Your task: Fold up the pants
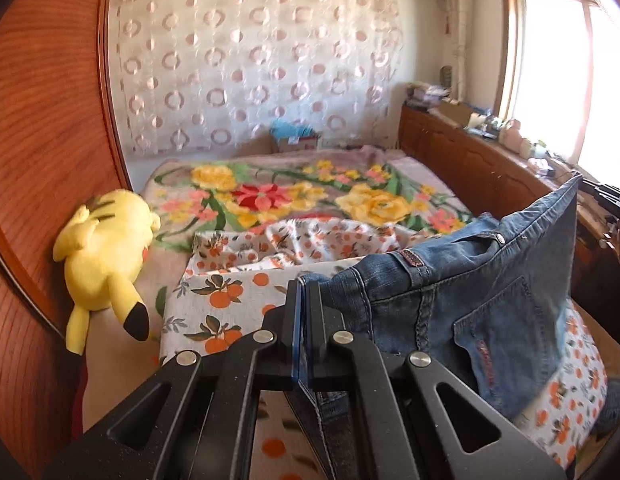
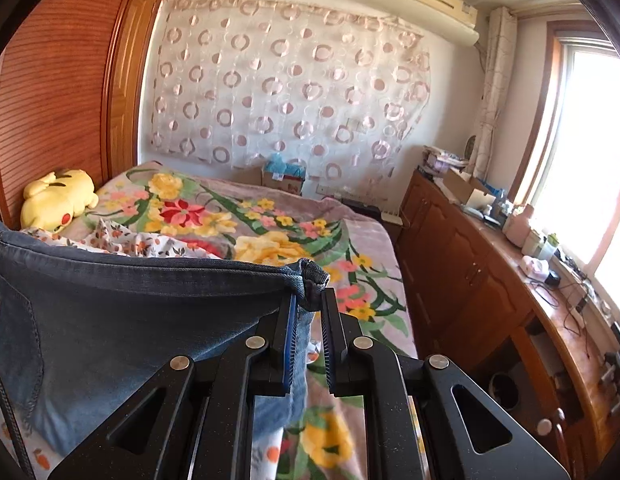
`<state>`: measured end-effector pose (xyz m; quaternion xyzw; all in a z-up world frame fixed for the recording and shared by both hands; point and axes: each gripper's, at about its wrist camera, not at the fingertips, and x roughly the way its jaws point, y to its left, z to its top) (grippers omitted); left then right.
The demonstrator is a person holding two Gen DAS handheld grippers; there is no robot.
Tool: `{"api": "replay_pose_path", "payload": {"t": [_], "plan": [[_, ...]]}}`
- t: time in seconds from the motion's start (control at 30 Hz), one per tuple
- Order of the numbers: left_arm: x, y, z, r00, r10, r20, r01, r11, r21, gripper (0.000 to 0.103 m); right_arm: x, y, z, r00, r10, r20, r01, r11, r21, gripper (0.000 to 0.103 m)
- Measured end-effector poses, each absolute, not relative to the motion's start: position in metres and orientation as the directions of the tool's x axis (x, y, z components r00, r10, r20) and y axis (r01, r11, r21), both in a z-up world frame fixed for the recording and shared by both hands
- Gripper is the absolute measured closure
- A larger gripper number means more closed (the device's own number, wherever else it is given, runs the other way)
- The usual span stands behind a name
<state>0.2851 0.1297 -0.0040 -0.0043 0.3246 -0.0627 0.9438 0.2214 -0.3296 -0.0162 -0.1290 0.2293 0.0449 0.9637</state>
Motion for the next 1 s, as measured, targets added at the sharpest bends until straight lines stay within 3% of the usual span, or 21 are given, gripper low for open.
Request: {"api": "replay_pose_path", "payload": {"t": [0.37, 0.6, 0.77, 0.87, 1.0], "plan": [[0.35, 0.148, -0.067, 0.714, -0.093, -0.694, 0.065, 0.996, -0.066, 0.101, 0.339, -0.294, -0.071, 0.81, 0.013, -0.586, -0.2, 0.946, -0.256, 0.091], [0.36, 0.148, -0.091, 0.689, -0.09, -0.719, 0.059, 0.996, -0.068, 0.1, 0.419, -0.28, -0.073, 0.748, 0.013, -0.663, -0.216, 0.95, -0.224, 0.091], [0.36, 0.147, -0.09, 0.691, -0.092, -0.717, 0.057, 0.996, -0.072, 0.1, 0.429, -0.286, -0.066, 0.736, 0.019, -0.677, -0.211, 0.956, -0.202, 0.091], [0.358, 0.146, -0.085, 0.701, -0.083, -0.708, 0.047, 0.996, -0.07, 0.1, 0.422, -0.29, -0.06, 0.74, 0.008, -0.672, -0.184, 0.964, -0.19, 0.079], [0.349, 0.145, -0.074, 0.717, -0.067, -0.694, 0.033, 0.998, -0.062, 0.092, 0.406, -0.287, -0.06, 0.761, 0.012, -0.648, -0.171, 0.968, -0.184, 0.073]]}}
